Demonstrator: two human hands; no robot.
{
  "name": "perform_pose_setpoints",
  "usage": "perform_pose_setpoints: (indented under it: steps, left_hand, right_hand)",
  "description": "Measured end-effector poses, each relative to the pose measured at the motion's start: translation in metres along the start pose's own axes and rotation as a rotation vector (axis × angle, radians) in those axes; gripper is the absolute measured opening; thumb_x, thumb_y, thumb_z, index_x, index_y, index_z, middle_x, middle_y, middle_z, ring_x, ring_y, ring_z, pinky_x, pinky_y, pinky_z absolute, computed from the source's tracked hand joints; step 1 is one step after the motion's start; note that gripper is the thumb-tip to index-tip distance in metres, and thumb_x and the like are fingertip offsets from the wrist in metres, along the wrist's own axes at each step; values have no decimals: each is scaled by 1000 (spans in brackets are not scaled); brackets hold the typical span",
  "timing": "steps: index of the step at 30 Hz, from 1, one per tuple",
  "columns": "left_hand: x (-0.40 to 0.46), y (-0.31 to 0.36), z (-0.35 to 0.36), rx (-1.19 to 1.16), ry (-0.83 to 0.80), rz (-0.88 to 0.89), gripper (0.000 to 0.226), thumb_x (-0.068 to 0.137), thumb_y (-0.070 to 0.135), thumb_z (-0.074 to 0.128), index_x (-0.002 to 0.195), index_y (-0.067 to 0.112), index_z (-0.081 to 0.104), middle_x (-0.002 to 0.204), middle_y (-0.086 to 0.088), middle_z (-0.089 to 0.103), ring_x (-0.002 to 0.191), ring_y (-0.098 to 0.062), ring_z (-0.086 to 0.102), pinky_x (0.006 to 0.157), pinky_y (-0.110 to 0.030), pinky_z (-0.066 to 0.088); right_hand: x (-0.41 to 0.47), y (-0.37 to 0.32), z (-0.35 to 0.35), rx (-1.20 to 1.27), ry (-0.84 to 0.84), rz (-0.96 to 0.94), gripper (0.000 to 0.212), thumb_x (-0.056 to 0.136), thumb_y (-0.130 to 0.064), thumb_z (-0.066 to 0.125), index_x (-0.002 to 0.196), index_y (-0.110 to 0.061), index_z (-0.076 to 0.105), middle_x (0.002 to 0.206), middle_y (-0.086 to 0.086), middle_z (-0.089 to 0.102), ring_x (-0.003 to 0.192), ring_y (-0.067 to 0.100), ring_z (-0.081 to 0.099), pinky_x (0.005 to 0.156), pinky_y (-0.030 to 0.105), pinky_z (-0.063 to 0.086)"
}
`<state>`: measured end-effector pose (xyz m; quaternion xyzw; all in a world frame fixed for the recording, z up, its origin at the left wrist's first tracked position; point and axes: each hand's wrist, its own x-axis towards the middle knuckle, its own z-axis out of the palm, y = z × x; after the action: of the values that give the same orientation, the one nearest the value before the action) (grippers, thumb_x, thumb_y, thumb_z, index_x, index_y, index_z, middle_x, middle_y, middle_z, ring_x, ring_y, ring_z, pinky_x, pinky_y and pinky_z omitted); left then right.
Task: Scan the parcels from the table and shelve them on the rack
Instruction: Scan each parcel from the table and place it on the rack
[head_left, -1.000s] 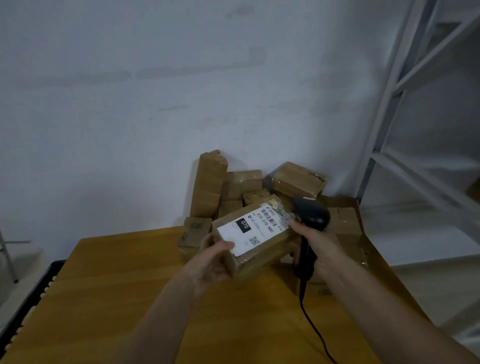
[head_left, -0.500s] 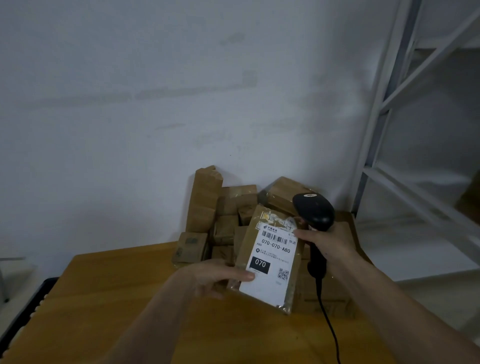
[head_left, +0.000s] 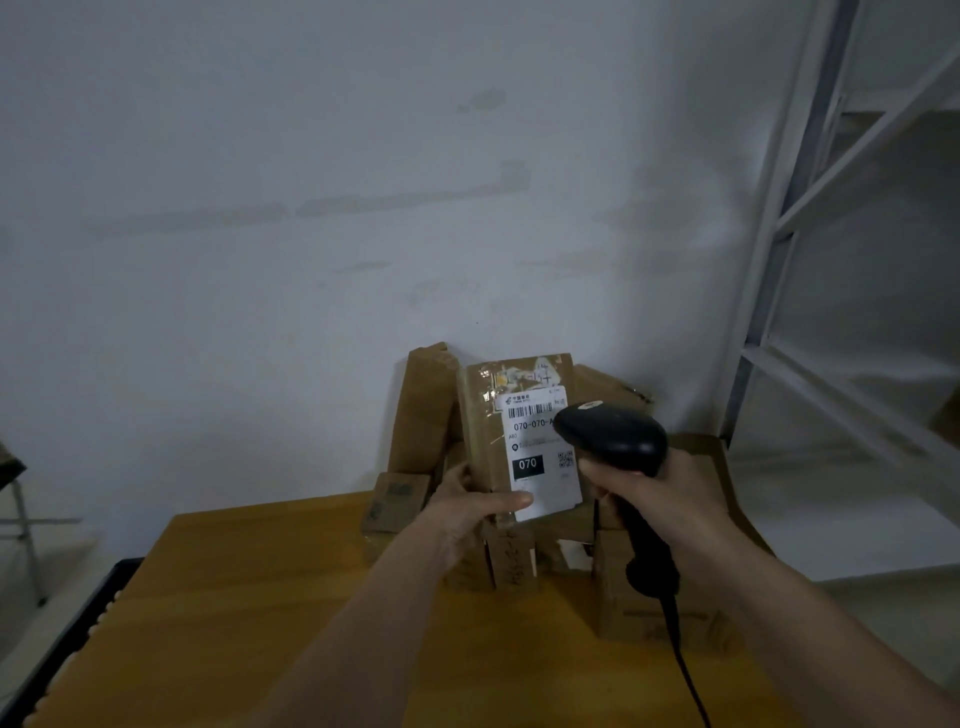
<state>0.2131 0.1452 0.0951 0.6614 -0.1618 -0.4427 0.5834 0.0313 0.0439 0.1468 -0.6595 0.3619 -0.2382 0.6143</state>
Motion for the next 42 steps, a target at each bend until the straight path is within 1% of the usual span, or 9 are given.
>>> perform_pose_setpoints:
  steps: [3,5,10,17,19,24,30,38,42]
  left_hand:
    - [-1,4,-1,-47,7,20,103,64,4,86,148,15,26,106,3,56,90,-18,57,59,-36,54]
    - [-1,6,-3,-64,32,41,118,49,10,92,148,15,28,120,-3,57,102,-24,57,70,-44,57]
    - [-2,9,-2,-71,61,75,127,32,20,96,144,19,35,129,-5,56,110,-25,54,69,-39,53]
    - [0,9,3,-67,23,69,106,59,7,88,147,17,30,125,-4,54,102,-22,52,65,-36,52]
    - [0,8,4,-53,15,75,114,51,12,90,147,17,30,122,-2,55,109,-25,51,77,-42,53]
    - [-3,9,11,-56,-6,97,119,42,14,91,145,17,31,124,-4,56,113,-26,52,73,-36,52]
    - [-8,10,27,-42,-17,151,151,13,32,99,147,18,31,131,-5,56,122,-29,51,104,-53,43]
    - [-16,1,66,-60,-38,151,151,14,32,100,148,17,32,131,-4,57,122,-27,52,103,-50,46]
    - [-20,-9,85,-35,-43,127,107,53,10,91,144,15,35,124,-2,58,102,-16,55,73,-28,49]
  right_hand:
    - [-12,-2,-1,-16,-47,-33,12,82,-19,73,81,-8,70,71,9,70,58,15,61,59,27,50]
    - [-18,-3,-2,-16,-67,-50,10,83,-18,72,83,-9,69,76,10,71,59,16,61,59,27,50]
    - [-25,-5,-8,-39,-69,-89,12,83,-21,72,81,-9,71,84,22,69,62,20,61,64,33,50]
    - [-32,-6,-12,-68,-75,-115,13,83,-23,71,84,-9,71,80,18,69,63,15,64,68,30,52]
    - [-34,-6,-13,-71,-76,-121,12,83,-22,71,85,-10,71,79,15,70,63,13,65,68,28,53]
    - [-38,-4,-19,-86,-60,-114,15,83,-25,72,89,-12,71,77,11,71,64,11,66,64,25,51]
    - [-46,-1,-30,0,7,-78,18,79,-23,76,95,-20,69,84,11,72,79,21,69,71,32,54]
    - [-57,8,-65,63,69,-41,20,79,-19,76,96,-20,66,78,9,69,75,19,65,70,32,51]
    - [-66,18,-81,98,93,-8,19,78,-17,76,95,-19,66,80,10,68,77,21,65,70,31,52]
